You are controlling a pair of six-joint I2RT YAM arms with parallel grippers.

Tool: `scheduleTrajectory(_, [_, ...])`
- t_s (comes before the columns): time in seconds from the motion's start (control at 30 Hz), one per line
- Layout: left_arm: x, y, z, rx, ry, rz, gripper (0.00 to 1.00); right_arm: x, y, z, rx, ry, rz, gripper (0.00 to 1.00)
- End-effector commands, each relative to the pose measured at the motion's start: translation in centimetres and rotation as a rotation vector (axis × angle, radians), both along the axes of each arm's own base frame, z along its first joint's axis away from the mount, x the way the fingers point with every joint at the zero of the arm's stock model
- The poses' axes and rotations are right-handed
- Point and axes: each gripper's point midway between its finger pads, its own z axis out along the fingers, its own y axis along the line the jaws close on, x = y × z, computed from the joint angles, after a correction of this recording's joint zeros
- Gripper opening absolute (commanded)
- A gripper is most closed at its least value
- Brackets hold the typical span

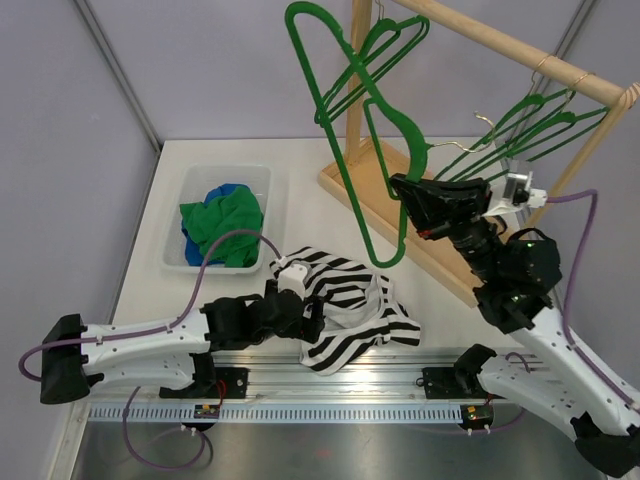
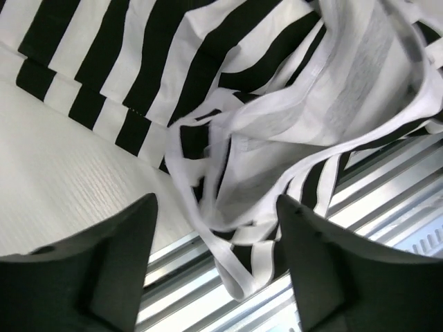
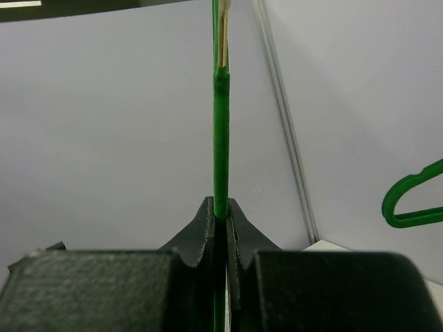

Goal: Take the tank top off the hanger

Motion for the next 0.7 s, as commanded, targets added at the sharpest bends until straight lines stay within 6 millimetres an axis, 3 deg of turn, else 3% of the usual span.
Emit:
scheduleTrajectory(0.0, [1.4,0.2,4.3,-0.086,-0.092,0.065,0.98,0.9,-2.1,-1.9,-0.096,0.204,-0.116,0.00])
scheduleTrajectory(0.07, [1.8,1.2,6.2,-0.076,-0.126,0.083,0.99,1.9,-3.3,-3.9,-0.140,0.329,-0.196,0.00])
scheduleTrajectory(0.1, [1.9,1.6,6.8,-0.072,-0.136,0.088,0.99,1.6,-4.1,-3.0,-0.129,0.337,-0.218,0.00])
scheduleTrajectory(0.13, [2.1,1.7,8.2,-0.085,-0.150,0.097,0.99,2.2,-4.8,-5.1,-0.168,0.432,-0.267,0.00])
scheduleTrajectory(0.2, [2.0,3.0,9.3,-0.065,-0.165,0.104,0.99,2.2,-6.2,-5.0,-0.144,0.484,-0.314,0.00])
scheduleTrajectory(0.27, [2.1,4.1,10.7,-0.046,-0.179,0.119,0.99,2.9,-7.3,-6.4,-0.143,0.588,-0.381,0.00])
scheduleTrajectory(0.3, [2.0,4.7,11.3,-0.045,-0.186,0.123,0.99,2.9,-8.0,-5.7,-0.127,0.607,-0.404,0.00])
scheduleTrajectory(0.37, [2.0,6.0,12.3,-0.018,-0.198,0.135,0.99,3.7,-9.3,-7.1,-0.139,0.712,-0.497,0.00])
scheduleTrajectory(0.47, [1.8,7.7,13.0,0.017,-0.211,0.139,0.99,5.3,-10.1,-8.0,-0.163,0.802,-0.607,0.00])
scheduleTrajectory(0.67, [1.7,9.8,13.2,0.054,-0.241,0.137,0.99,6.2,-11.5,-7.9,-0.090,0.850,-0.698,0.00])
